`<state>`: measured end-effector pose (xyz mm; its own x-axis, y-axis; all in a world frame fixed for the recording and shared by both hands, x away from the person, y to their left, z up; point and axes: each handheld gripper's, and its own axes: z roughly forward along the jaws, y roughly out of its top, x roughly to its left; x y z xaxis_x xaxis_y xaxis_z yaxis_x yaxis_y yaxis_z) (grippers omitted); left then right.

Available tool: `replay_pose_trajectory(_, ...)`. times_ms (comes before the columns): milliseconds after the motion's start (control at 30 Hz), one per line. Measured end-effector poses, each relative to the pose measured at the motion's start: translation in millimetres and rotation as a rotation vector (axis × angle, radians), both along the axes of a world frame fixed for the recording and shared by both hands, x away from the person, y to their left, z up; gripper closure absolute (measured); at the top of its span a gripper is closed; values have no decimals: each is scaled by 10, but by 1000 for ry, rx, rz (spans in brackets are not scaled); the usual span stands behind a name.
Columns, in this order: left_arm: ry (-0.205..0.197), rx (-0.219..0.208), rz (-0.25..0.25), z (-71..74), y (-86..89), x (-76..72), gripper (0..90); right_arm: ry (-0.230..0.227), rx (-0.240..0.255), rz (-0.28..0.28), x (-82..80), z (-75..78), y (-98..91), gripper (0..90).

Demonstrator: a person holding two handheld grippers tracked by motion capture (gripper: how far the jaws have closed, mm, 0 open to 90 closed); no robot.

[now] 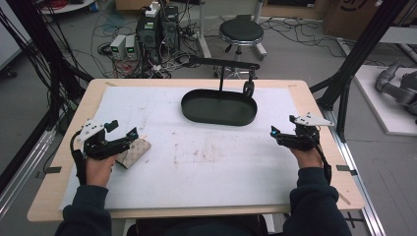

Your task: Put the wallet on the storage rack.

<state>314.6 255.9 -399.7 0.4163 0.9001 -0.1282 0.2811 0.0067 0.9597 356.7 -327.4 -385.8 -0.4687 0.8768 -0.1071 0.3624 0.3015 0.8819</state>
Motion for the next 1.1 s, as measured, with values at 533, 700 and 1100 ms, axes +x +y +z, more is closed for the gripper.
replay_pose_trajectory(533, 164, 127, 10, -203, -97, -148, 189, 19, -2, 19, 29, -56, 27, 188)
replay_pose_trajectory(700, 222, 199, 8, -314, -54, -93, 189, 28, -15, 27, 36, -71, 54, 189)
replay_pose_trajectory(1100, 354, 217, -38, -503, -111, 37, 181, 35, -7, 26, 17, -88, 40, 189)
